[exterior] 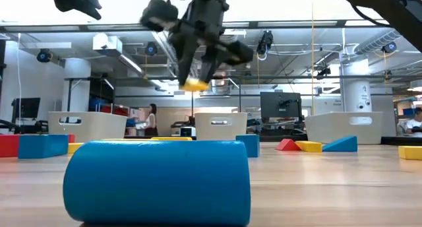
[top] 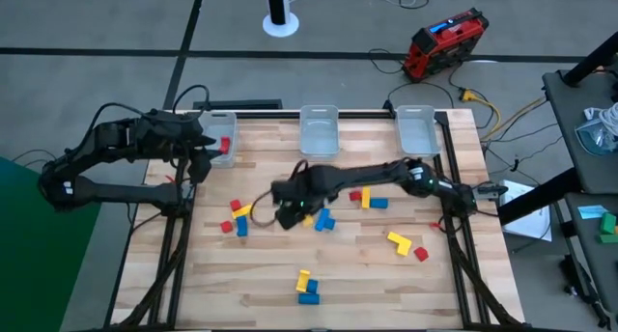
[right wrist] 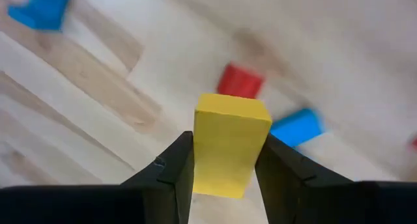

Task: Sort blocks
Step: Put the yellow block into the right gray bin

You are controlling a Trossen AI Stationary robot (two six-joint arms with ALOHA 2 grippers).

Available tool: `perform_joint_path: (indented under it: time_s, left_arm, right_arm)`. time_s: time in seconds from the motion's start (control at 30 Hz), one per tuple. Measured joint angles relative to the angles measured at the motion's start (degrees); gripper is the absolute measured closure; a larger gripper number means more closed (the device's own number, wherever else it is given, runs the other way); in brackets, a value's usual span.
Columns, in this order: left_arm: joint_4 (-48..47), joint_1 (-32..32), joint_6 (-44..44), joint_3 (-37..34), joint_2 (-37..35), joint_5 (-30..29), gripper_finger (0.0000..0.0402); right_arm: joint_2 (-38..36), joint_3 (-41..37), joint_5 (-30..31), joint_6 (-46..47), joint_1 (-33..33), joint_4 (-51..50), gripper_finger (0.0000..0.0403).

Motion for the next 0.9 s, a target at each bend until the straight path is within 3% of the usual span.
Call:
perform_joint_path:
  time_s: [0.33,0.57,0.73,0.9]
  left_arm:
    - [0.72,0.0,-0.63,0.0,1.38,0.0,0.0235]
    - [1.93,0.0,-2.62,0.0,4.19,-0.02,0.0235]
    - [2.9,0.02,-3.76,0.0,6.4,-1.67,0.0235]
    - [3.21,0.07,-5.32,0.0,7.73,-2.5,0.0235]
  right_arm:
    - [-9.34,-0.54,5.17,-14.94,-15.11,-12.5,0.028]
    - [-15.34,-2.46,5.79,-22.25,-26.26,-13.22,0.028]
    - [-20.68,-8.19,6.7,-26.82,-33.55,-12.66,0.028]
    - [-26.52,-19.25,6.68,-30.34,-40.88,-7.95,0.028]
